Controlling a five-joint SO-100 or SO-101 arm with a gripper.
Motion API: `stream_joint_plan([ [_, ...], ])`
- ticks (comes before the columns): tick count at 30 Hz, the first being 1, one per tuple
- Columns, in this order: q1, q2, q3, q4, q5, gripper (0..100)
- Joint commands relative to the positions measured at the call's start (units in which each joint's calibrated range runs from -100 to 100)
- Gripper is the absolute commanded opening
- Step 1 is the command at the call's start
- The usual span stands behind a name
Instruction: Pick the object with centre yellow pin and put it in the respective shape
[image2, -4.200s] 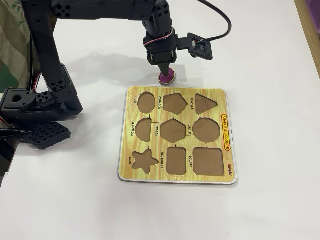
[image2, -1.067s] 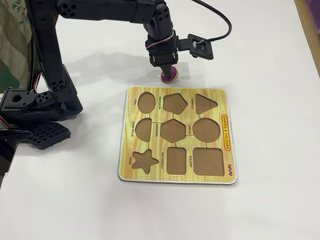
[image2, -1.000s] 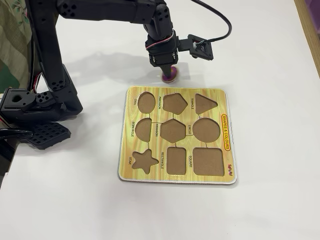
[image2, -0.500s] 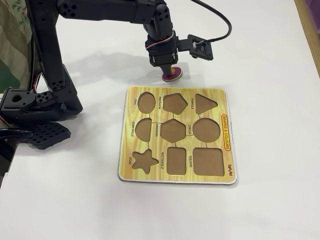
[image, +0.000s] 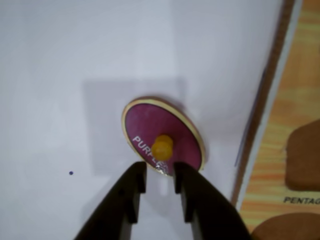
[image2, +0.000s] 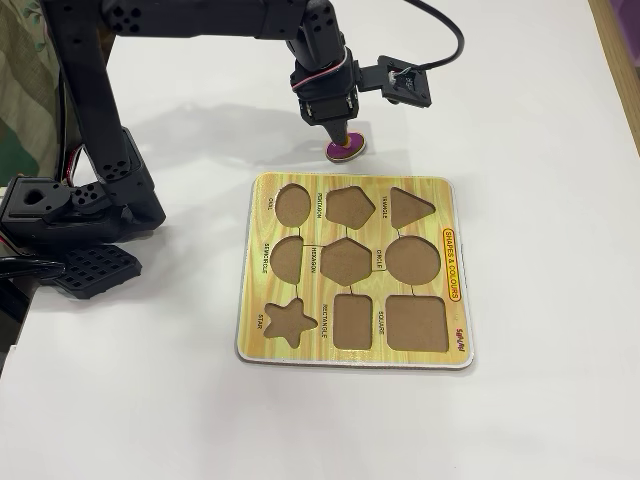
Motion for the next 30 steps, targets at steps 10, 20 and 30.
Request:
stream_joint_plan([
  [10, 0.4, -0.6, -1.1, -0.7, 0.2, 7],
  [20, 0.1, 0.8, -1.4, -0.8, 0.2, 7],
  [30, 0.1, 0.9, -1.4, -0.8, 0.0, 7],
])
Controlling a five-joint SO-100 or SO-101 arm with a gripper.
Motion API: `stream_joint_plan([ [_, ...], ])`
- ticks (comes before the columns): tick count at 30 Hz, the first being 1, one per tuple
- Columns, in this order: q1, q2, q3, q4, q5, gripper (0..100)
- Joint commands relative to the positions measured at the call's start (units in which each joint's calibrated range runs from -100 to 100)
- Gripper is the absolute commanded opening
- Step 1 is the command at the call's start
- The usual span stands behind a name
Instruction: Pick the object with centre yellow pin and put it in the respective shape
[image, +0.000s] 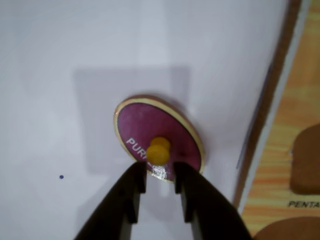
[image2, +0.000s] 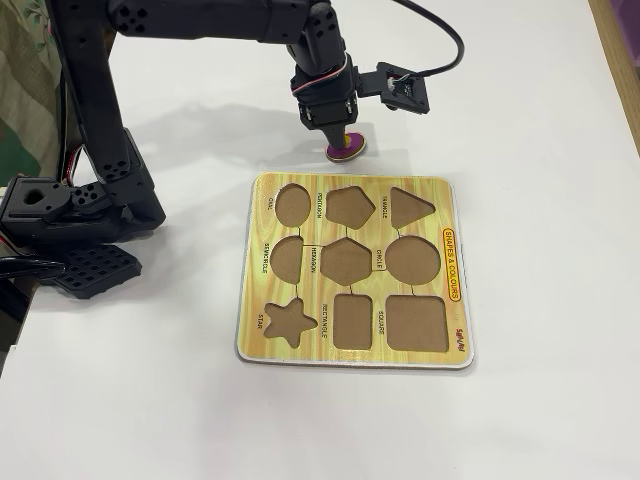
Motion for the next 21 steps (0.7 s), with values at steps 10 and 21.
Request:
stream_joint_plan([
  [10, 0.7, -0.7, -1.4, -0.6, 0.0, 7],
  [21, 0.9, -0.6, -1.0, -4.5, 0.0, 7],
])
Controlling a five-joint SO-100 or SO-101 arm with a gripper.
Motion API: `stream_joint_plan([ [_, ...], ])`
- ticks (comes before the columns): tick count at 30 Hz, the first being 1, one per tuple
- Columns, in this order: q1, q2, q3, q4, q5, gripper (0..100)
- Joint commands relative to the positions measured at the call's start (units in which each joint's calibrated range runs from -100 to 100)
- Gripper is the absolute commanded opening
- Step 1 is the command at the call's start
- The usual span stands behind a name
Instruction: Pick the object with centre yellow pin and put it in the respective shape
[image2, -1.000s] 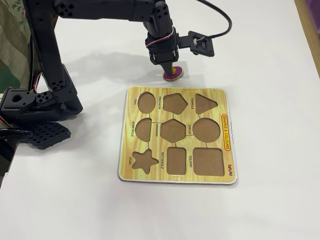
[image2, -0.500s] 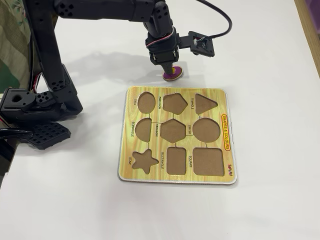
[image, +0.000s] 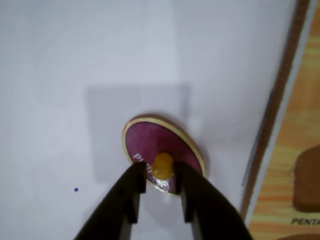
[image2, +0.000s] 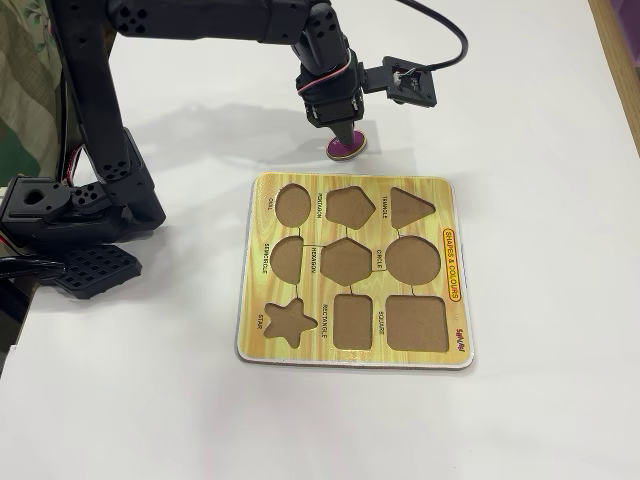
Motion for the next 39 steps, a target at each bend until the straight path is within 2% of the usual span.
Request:
stream_joint_plan([
  [1, 0.7, -0.6, -0.8, -0.9, 0.0, 7],
  [39, 0.5, 1.9, -0.7, -0.8, 0.2, 4],
])
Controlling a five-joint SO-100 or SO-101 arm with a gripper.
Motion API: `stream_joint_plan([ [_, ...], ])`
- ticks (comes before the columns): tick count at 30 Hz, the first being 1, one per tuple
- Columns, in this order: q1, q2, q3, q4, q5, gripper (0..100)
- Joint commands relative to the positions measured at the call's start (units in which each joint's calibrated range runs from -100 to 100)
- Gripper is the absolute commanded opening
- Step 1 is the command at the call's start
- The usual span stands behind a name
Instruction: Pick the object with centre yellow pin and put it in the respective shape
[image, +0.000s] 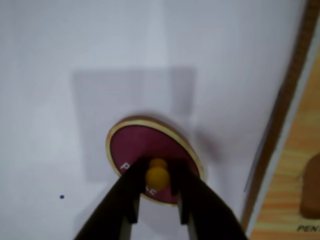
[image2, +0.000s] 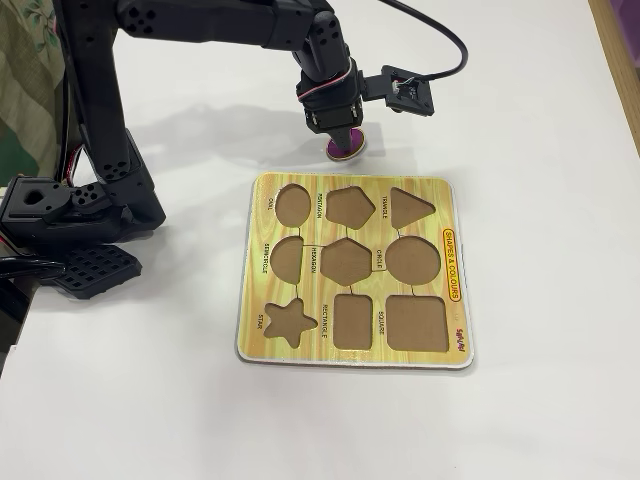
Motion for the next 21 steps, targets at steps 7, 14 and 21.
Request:
stream_joint_plan([
  [7, 0.5, -3.4, -0.9, 0.2, 2.9, 4],
  [14, 1.1, -8.4, 1.3, 0.3, 3.1, 5],
  [21, 1.1, -14.6, 7.0, 0.3, 3.2, 5],
])
